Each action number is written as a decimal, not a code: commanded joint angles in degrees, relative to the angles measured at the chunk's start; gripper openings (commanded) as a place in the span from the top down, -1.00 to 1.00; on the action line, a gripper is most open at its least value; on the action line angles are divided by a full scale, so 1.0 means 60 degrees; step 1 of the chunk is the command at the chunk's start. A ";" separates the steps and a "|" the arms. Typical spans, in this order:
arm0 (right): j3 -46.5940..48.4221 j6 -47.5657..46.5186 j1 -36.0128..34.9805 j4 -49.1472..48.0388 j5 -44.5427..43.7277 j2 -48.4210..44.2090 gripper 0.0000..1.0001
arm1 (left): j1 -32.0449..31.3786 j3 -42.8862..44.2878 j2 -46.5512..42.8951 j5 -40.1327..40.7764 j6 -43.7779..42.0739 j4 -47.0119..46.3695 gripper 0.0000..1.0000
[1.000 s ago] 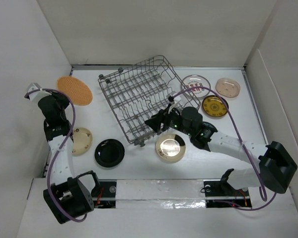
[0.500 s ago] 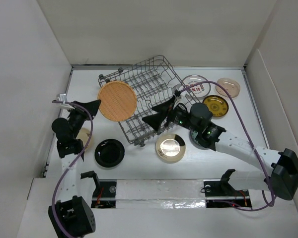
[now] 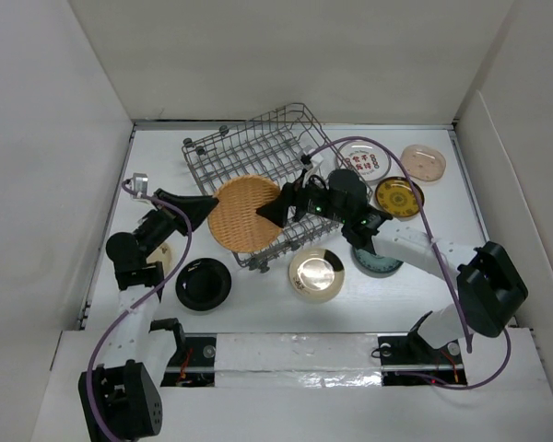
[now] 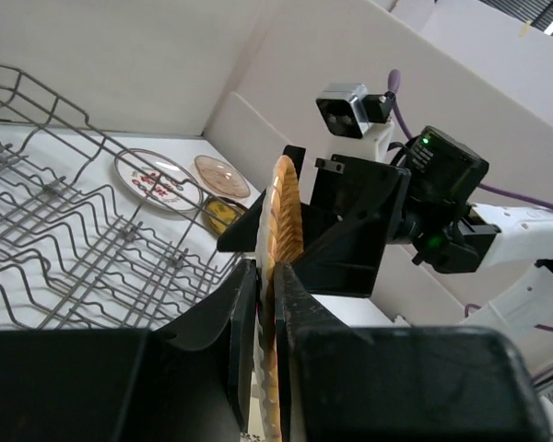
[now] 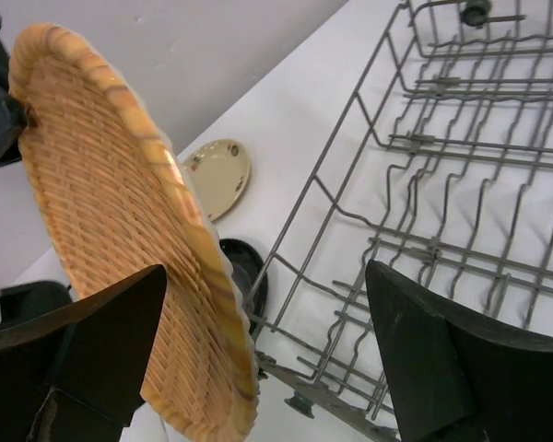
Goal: Load the plates into the dish rack
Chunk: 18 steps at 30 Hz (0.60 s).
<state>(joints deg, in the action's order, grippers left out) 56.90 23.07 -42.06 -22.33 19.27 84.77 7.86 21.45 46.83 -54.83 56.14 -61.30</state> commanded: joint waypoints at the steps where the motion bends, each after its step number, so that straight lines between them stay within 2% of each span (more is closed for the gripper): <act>1: 0.0375 -0.0125 -0.0035 -0.0994 0.0581 -0.0110 -0.60 | -0.0196 0.0335 -0.0041 -0.0573 0.0546 -0.1577 1.00; 3: 0.0403 -0.0007 -0.0035 -0.1258 0.1356 -0.0008 -0.14 | -0.0284 0.0307 -0.0026 -0.0574 0.0443 -0.1400 1.00; 4: 0.0433 0.0022 -0.0035 -0.1404 0.1548 0.0021 0.26 | -0.0284 0.0234 -0.0084 -0.0516 0.0429 -0.1371 1.00; 5: 0.0418 0.0109 -0.0035 -0.1406 0.1898 0.0036 0.27 | -0.0284 0.0233 -0.0129 -0.0457 0.0371 -0.1284 1.00; 7: 0.0433 0.0227 0.0066 -0.1785 0.2280 0.0124 0.86 | -0.0284 0.0306 -0.0173 -0.0398 0.0209 -0.1078 1.00; 8: 0.0520 0.0329 0.0067 -0.1816 0.2558 0.0168 0.99 | -0.0284 0.0335 -0.0173 -0.0369 0.0194 -0.1034 1.00; 10: 0.0594 0.0403 0.0170 -0.1787 0.2503 0.0241 1.00 | -0.0284 0.0321 -0.0231 -0.0267 0.0296 -0.1004 0.56; 11: 0.0580 0.0490 0.0286 -0.1772 0.2125 0.0198 1.00 | -0.0284 0.0350 -0.0217 -0.0237 0.0297 -0.1033 0.24; 12: 0.0608 0.0520 0.0446 -0.1743 0.1932 0.0168 1.00 | -0.0371 0.0408 -0.0188 -0.0222 0.0311 -0.0976 -0.22; 16: 0.0974 0.0652 0.1120 -0.1698 0.1273 0.0358 1.00 | -0.0372 0.0876 0.0003 -0.0164 0.0677 -0.1092 -0.76; 17: 0.0989 0.0783 0.1281 -0.1757 0.0981 0.0402 1.00 | -0.0372 0.0965 0.0003 -0.0091 0.0852 -0.1179 -0.96; 18: 0.1019 0.0885 0.1660 -0.1830 0.0906 0.0432 1.00 | -0.0372 0.1096 0.0003 -0.0047 0.0853 -0.1093 -0.98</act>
<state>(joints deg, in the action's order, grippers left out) 59.02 27.16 -37.32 -28.73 33.54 87.11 5.85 23.53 47.81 -53.82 58.48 -62.63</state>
